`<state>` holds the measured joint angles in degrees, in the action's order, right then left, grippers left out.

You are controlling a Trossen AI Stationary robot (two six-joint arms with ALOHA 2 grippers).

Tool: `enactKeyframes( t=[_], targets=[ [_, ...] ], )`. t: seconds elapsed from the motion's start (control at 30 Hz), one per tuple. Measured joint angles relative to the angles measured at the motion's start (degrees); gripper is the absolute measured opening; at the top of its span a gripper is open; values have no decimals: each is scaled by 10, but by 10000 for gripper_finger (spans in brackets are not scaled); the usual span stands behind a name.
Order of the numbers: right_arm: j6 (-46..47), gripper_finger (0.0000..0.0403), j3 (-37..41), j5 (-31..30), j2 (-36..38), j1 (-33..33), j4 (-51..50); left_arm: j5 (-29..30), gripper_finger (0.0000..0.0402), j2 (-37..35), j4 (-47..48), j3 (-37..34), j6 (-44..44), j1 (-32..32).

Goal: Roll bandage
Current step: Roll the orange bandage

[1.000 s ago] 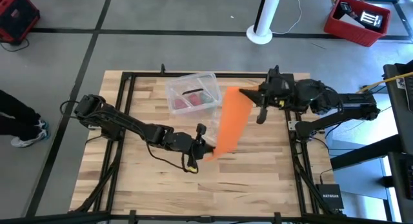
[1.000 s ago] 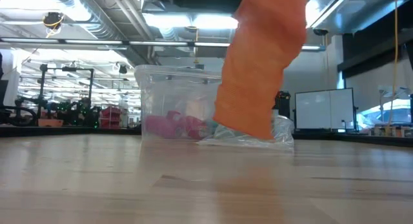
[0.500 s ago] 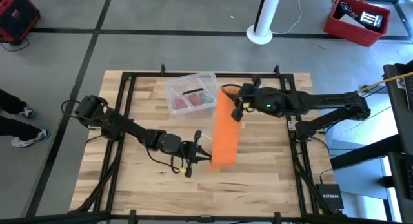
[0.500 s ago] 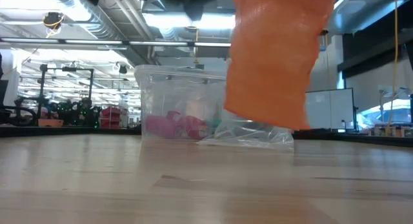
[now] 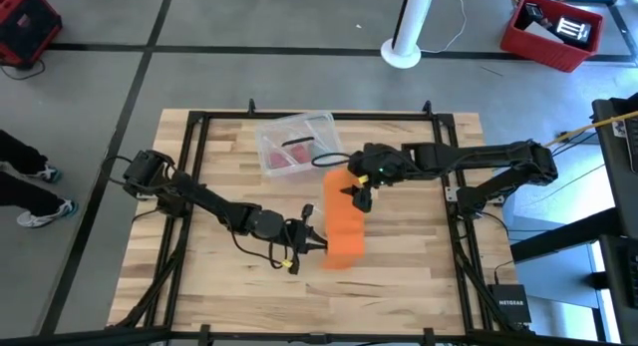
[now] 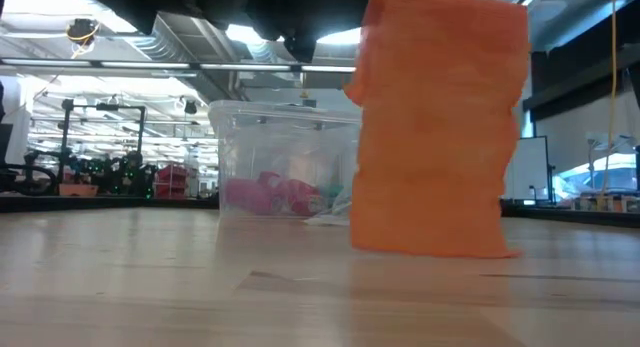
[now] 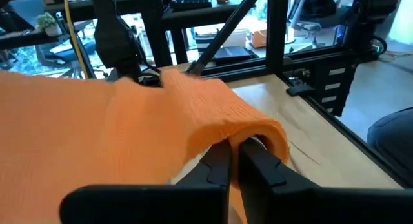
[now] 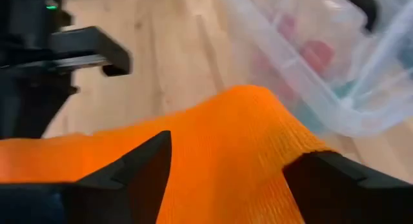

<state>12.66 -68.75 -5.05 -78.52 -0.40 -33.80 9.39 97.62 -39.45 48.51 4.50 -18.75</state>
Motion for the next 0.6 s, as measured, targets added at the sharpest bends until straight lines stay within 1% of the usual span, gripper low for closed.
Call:
enactKeyframes(
  t=[0.07, 0.1, 0.2, 0.27, 0.3, 0.43, 0.53, 0.6],
  targets=[
    [7, 282, 0, -7, 0, -1, -8, 0, 8, 0, -1, 0, 0, 0],
    [7, 282, 0, -1, 2, 0, -14, 0, 7, 0, -1, 0, 0, 0],
    [14, 281, -4, 46, 12, 0, -22, 2, 4, 0, -1, 0, -12, 0],
    [15, 281, -23, 86, 12, 0, -22, 2, 3, 0, 2, 0, -20, 0],
    [15, 281, -35, 91, 12, 0, -25, 2, 3, 0, 4, 0, -18, 1],
    [19, 280, -77, 36, 11, 0, -90, 4, 4, 0, 3, 0, -9, 8],
    [18, 280, -96, 29, 11, -1, -137, 5, 7, 0, 7, 0, -26, 13],
    [14, 280, -100, 20, 11, 0, -136, 5, 8, 0, 13, 0, -30, 14]
  ],
)
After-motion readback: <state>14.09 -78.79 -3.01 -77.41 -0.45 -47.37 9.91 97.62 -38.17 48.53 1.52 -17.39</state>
